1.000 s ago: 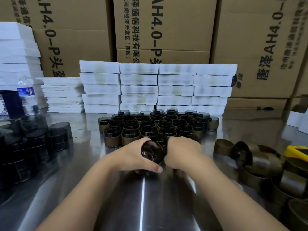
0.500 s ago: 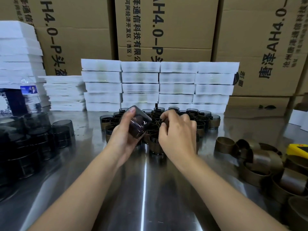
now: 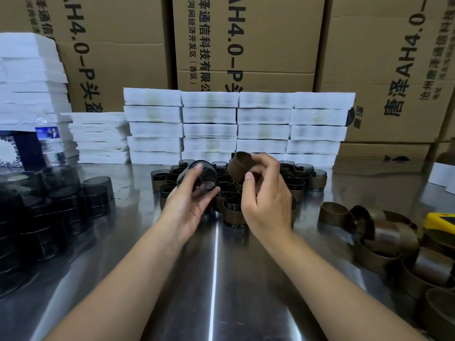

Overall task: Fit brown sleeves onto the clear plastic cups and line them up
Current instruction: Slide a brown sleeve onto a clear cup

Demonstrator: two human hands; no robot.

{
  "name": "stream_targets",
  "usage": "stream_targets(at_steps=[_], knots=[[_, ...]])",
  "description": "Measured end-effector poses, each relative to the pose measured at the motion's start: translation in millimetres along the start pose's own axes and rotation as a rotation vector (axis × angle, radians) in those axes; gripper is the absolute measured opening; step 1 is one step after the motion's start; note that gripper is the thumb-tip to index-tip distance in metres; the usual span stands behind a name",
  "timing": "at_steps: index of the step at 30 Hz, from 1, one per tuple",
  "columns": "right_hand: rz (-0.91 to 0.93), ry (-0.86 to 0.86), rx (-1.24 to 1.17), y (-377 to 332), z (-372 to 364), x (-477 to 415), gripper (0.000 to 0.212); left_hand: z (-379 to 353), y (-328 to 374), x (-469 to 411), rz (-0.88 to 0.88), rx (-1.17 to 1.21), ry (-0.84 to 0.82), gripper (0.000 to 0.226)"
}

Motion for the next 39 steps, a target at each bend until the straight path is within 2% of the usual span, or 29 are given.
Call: stream_targets(at_steps=[2,9,13,20,25,30,34,36,39], knots=[[0.018,-0.025,-0.039,1.8,-1.4,1.2,0.032,0.1,-6.6,-0.1,0.054,-0.022,-0.013,0.022],[0.099,-0.066,-0.074,1.8,-6.0,2.5,0.029,-4.6,-8.3,1.2,0.056,-0.168,-0.05,0.03],[0.169,-0.093,-0.077,-5.5,-9.5,5.5,0.033,-8.1,-7.4,2.6,0.073,-0.227,-0.076,0.047],[0.253,-0.169,-0.024,-15.4,-16.8,9.6,0.034,-8.4,-9.8,2.2,0.106,-0.277,-0.118,0.061],[0.244,-0.176,0.018,-15.1,-17.6,9.0,0.037,-15.1,-6.0,3.0,0.099,-0.284,-0.205,0.086],[0.236,-0.207,0.025,-14.9,-19.5,9.6,0.042,-17.6,-7.1,6.0,0.108,-0.22,-0.21,0.072],[0.321,-0.15,-0.049,-17.7,-15.4,9.6,0.051,-17.5,-5.8,6.3,0.081,-0.161,-0.196,0.068],[0.242,-0.135,-0.108,-13.8,-13.9,8.6,0.053,-16.4,-4.1,7.3,0.072,-0.139,-0.162,0.074],[0.03,-0.176,-0.274,-2.4,-16.1,6.2,0.055,-16.1,-3.4,7.4,0.058,-0.113,-0.139,0.073]])
Point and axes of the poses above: each hand's wrist, its own x-axis away from the middle knuckle, its own z-axis out of the back of the hand, y = z × x, the point moved 5 cm from there along -x, towards the middle knuckle, and after that the axes turned 14 degrees about -y, right-handed, at the moved point
